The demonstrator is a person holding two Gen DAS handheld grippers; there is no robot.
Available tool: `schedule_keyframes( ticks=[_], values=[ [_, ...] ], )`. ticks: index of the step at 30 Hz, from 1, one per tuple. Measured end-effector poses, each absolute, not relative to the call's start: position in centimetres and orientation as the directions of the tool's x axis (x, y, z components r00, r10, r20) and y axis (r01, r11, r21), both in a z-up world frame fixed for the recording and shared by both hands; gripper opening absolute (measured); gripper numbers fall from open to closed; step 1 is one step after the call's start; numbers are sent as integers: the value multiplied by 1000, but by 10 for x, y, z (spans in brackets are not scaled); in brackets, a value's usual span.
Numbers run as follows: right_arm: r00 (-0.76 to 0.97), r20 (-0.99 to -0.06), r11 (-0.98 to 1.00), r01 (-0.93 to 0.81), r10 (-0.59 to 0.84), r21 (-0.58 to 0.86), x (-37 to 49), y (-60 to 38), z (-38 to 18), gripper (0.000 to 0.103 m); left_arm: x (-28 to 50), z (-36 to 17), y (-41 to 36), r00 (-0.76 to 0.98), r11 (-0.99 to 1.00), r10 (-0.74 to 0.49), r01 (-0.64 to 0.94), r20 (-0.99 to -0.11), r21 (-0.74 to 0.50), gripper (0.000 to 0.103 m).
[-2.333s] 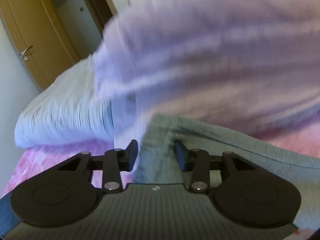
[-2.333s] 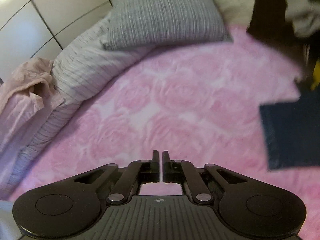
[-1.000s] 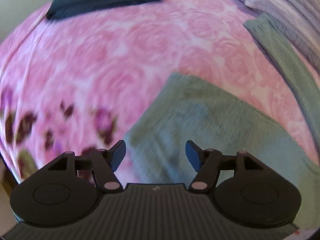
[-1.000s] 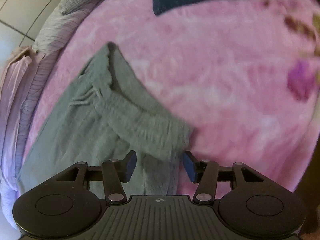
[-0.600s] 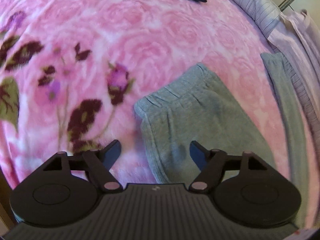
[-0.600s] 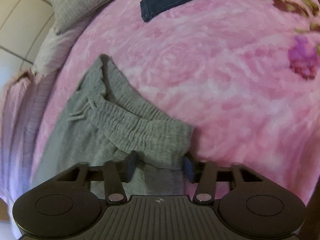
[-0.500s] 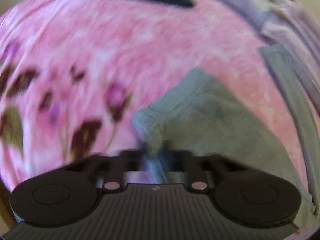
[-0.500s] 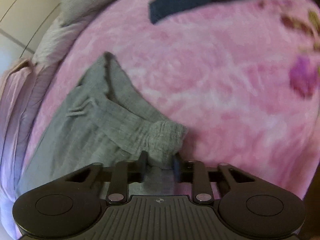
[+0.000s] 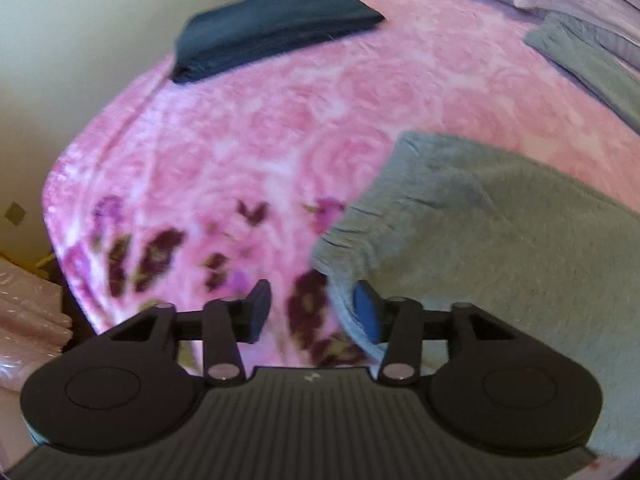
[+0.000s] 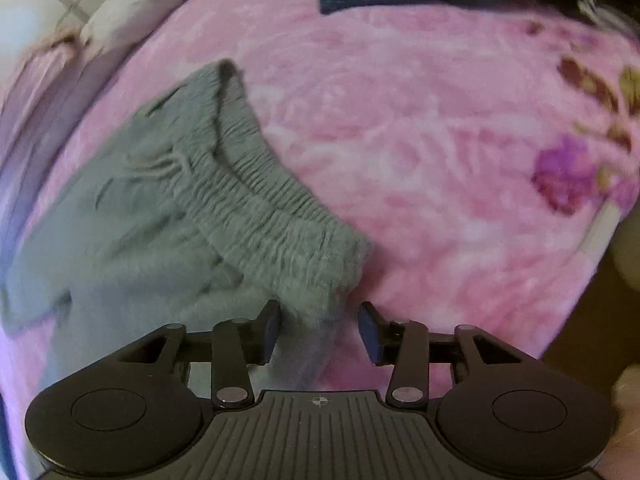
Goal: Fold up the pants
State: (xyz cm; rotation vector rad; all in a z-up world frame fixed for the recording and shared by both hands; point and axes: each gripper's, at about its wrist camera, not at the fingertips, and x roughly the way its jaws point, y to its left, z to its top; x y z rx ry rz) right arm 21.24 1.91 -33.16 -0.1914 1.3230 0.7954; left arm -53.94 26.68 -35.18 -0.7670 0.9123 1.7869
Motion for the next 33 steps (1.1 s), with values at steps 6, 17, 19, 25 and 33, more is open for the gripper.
schedule_keyframes(
  ticks=[6,17,19,25,33],
  values=[
    [87,-877,653,-703,472,282,223,34,-277,41,-519,-314,280,-446,-332,498,-890,-743,312,48],
    [-142,-719,460,-681,680,570,309,157,-346,41,-352,-303,334,-2,-114,620,-990,-785,-88,53],
    [-169,-708,439,-679,686,588,331,171,-364,41,-325,-305,335,25,-103,626,-988,-779,-115,53],
    [-301,-614,355,-601,730,716,381,200,-404,39,-272,-313,321,21,-120,618,-986,-786,-120,54],
    [-302,-603,345,-599,738,722,397,184,-382,39,-255,-311,292,-53,-198,582,-977,-811,-78,54]
  ],
)
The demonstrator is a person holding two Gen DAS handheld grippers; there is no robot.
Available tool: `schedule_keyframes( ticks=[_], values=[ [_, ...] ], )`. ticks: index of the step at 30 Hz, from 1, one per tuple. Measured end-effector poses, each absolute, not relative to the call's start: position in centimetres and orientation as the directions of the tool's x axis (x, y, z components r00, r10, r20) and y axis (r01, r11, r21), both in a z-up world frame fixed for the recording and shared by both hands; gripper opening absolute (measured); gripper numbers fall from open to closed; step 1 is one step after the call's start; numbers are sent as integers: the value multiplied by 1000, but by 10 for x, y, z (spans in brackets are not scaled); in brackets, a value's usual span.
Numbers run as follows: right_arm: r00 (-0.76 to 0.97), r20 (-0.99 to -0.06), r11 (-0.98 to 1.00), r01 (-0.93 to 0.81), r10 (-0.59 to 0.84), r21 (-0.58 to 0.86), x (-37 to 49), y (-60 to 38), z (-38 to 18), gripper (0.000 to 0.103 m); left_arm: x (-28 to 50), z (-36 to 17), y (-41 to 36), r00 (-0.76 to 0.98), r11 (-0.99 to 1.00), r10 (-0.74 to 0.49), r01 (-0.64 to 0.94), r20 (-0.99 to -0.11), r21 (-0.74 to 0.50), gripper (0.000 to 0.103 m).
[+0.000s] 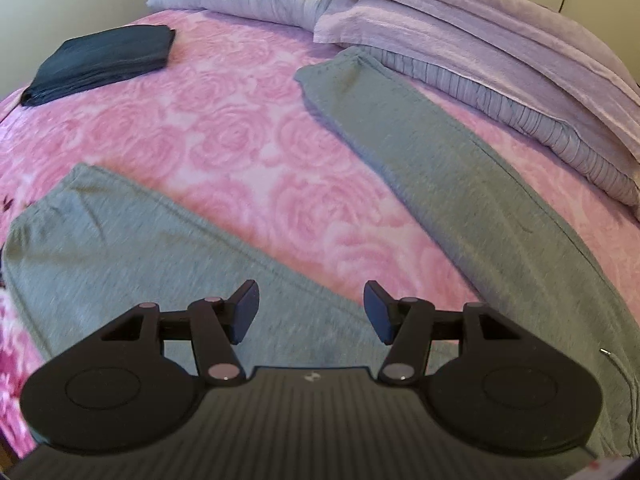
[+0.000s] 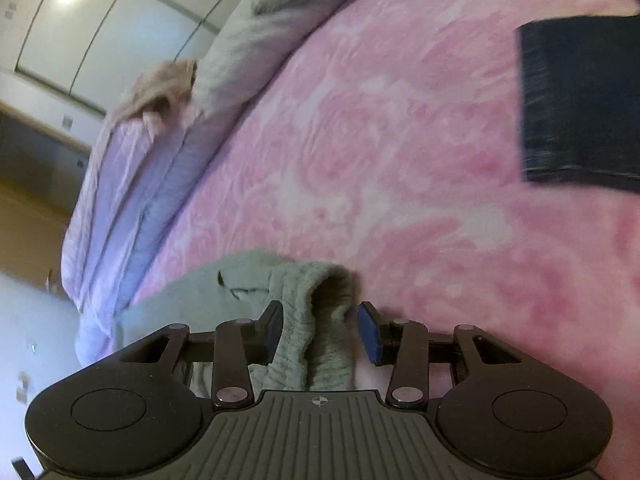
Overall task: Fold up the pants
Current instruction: 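Lay the sweatpants flat and open both grippers, releasing cuff and waistband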
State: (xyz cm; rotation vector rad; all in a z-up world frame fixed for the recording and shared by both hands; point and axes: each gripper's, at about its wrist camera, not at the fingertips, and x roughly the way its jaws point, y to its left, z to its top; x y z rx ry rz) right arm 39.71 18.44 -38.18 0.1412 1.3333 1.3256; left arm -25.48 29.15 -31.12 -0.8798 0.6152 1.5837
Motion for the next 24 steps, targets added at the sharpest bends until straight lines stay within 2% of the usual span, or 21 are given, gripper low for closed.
schedule_keyframes(
  ticks=[3,6,8,9,10,13,14,16,17,19,22,23,24],
  values=[
    [-354,-546,315,-534,759,784,401,177,-382,39,-251,-311,286,-63,-208,575,-976,-816,-71,55],
    [-396,-547,303,-530,738,792,398,193,-394,39,-246,-313,285,-59,-217,561,-973,-826,-78,55],
    [-416,-524,272,-527,743,805,395,206,-401,35,-242,-314,284,-53,-216,555,-973,-830,-83,55],
    [-417,-518,268,-524,747,809,395,211,-404,29,-240,-314,283,-52,-212,554,-974,-831,-80,55],
    [-412,-514,268,-520,753,811,395,216,-406,3,-239,-315,282,-53,-208,552,-975,-832,-76,55],
    [-330,-502,245,-585,799,773,395,218,-389,1,-238,-315,281,-55,-202,549,-977,-834,-68,55],
    [-298,-485,235,-599,822,765,397,216,-382,1,-239,-315,280,-54,-195,555,-978,-830,-67,55],
    [-228,-547,298,-643,805,706,400,218,-388,2,-238,-318,281,-59,-183,554,-982,-830,-52,55],
    [-236,-584,335,-630,777,701,401,223,-400,2,-237,-321,282,-61,-180,547,-983,-835,-46,55],
    [-263,-579,366,-561,772,742,408,226,-410,5,-238,-326,282,-59,-166,538,-985,-841,-38,55],
    [-216,-658,458,-564,722,687,407,220,-387,30,-242,-330,279,-66,-146,537,-989,-841,-15,56],
    [-125,-718,502,-633,685,589,400,212,-370,37,-245,-331,276,-71,-142,535,-990,-842,-6,56],
    [-40,-758,530,-690,651,492,391,206,-356,37,-247,-333,274,-76,-136,534,-991,-842,4,56]
  ],
)
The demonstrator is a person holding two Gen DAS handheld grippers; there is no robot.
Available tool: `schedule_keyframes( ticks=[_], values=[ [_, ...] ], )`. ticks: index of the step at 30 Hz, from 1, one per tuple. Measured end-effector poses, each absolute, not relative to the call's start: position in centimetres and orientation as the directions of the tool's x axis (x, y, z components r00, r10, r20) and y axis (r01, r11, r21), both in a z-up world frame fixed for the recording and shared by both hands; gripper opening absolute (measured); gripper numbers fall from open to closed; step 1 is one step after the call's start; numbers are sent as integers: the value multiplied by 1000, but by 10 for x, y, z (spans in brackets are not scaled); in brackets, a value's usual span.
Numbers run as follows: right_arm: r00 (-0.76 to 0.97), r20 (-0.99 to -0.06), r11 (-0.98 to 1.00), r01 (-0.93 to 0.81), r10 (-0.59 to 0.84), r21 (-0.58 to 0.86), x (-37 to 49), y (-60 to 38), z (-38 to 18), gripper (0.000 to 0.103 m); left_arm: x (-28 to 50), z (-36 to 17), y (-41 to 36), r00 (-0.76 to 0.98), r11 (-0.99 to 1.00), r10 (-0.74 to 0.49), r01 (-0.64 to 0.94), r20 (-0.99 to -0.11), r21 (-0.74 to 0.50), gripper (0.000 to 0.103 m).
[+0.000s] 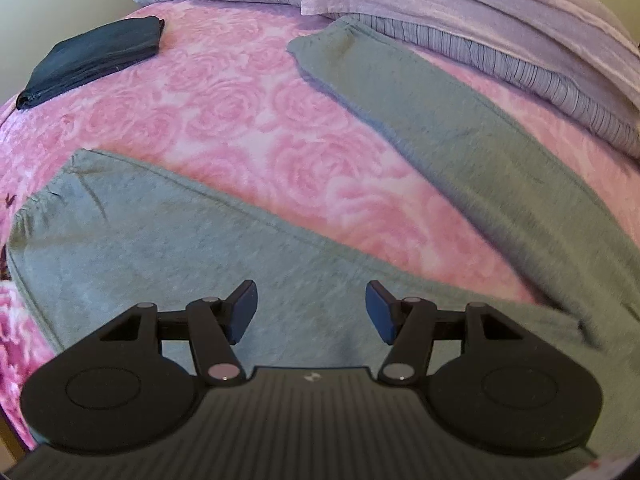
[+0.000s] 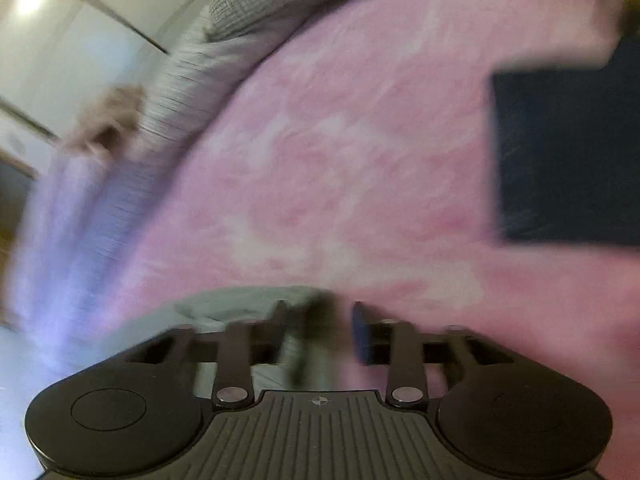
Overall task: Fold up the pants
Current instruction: 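Lay the sweatpants flat and open both grippers, releasing cuff and waistband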
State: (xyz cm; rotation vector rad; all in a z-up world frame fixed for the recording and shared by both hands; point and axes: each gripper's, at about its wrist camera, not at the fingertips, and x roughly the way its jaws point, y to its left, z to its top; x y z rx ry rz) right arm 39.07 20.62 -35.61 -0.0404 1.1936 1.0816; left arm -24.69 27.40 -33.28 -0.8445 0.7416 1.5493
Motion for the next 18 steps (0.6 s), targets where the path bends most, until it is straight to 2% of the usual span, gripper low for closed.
schedule_keyframes(
  ticks=[2,3,6,9,13,15,16,18],
  values=[
    [104,-789,497,-823,605,273,353,191,-327,37,-251,-337,268,-86,-108,532,-994,-843,33,56],
    [91,-780,412,-883,619,224,326,184,-314,37,-252,-340,266,-87,-94,528,-995,-845,43,56],
    [-33,-771,175,-967,637,187,243,164,-298,37,-255,-348,257,-72,-39,520,-997,-851,61,56],
    [-61,-820,28,-995,569,94,167,141,-312,37,-260,-356,245,-68,45,525,-993,-848,107,56],
    [132,-892,15,-990,432,-139,120,85,-350,37,-284,-369,219,-79,181,498,-964,-863,193,56],
    [172,-868,42,-984,466,-173,112,56,-347,37,-308,-374,205,-90,223,465,-951,-881,215,59],
    [183,-878,51,-983,442,-179,109,48,-344,37,-321,-375,198,-88,228,451,-951,-888,209,64],
    [206,-912,105,-978,354,-181,104,42,-334,37,-345,-370,190,-79,235,402,-954,-912,186,66]
  ],
)
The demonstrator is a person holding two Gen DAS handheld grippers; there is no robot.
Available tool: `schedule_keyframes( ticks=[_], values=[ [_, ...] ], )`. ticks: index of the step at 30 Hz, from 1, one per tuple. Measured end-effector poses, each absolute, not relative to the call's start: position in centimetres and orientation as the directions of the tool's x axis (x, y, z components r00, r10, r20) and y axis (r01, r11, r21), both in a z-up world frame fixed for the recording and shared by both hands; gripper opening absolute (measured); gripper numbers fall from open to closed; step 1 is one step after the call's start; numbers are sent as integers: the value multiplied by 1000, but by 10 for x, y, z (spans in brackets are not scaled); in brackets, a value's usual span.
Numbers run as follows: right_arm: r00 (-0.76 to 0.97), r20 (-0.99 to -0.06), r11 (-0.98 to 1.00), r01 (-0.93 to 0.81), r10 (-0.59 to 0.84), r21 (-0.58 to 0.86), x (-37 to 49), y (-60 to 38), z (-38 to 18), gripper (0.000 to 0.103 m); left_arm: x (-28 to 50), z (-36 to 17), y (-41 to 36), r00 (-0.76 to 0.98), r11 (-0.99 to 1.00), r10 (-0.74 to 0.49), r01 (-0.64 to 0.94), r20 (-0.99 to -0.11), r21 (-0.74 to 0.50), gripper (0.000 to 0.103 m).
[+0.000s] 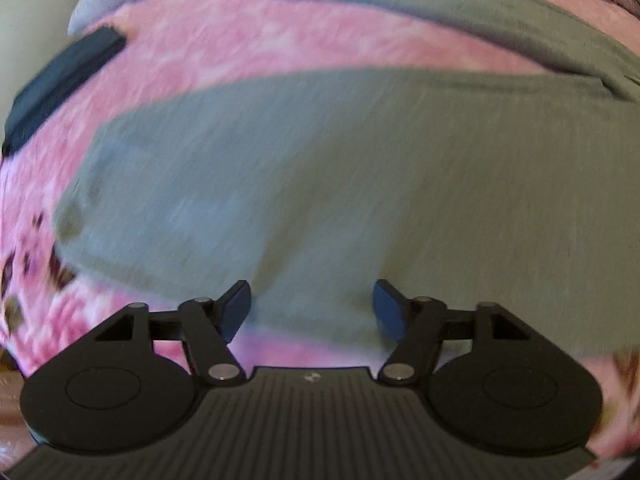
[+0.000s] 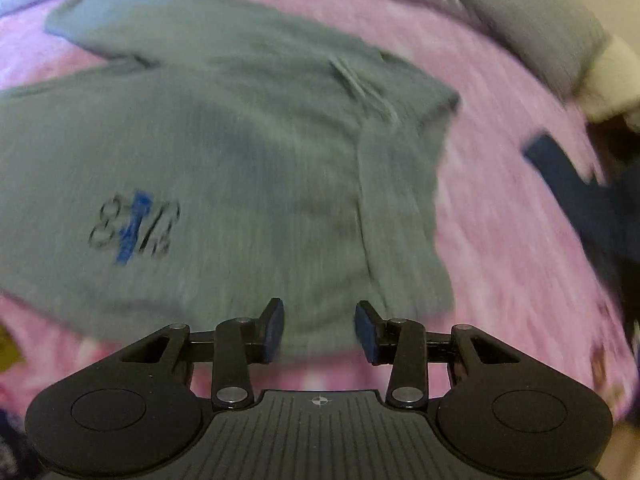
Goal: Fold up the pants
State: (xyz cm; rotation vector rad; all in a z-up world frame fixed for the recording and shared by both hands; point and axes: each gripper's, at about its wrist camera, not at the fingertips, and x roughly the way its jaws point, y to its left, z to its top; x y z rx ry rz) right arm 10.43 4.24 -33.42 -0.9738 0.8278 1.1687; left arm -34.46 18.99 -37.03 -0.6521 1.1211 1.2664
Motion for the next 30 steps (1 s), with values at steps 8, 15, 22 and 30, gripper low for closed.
schedule_keyframes(
  ticks=[8,15,22,30],
  values=[
    [97,-959,398,-917,267,18,92,26,-241,42,-361,-272,182,3,369,354,-919,-935,137,59],
    [19,-900,310,-942,436,130,49,40,-131,67,-336,-155,159,99,375,486,-921,-868,105,66],
    [-5,-862,200,-972,506,123,25,14,-78,70,-312,-96,102,131,358,539,-930,-832,85,70],
    [-28,-875,131,-986,484,104,16,-47,-73,70,-314,-71,21,132,341,546,-937,-827,75,70]
  ],
)
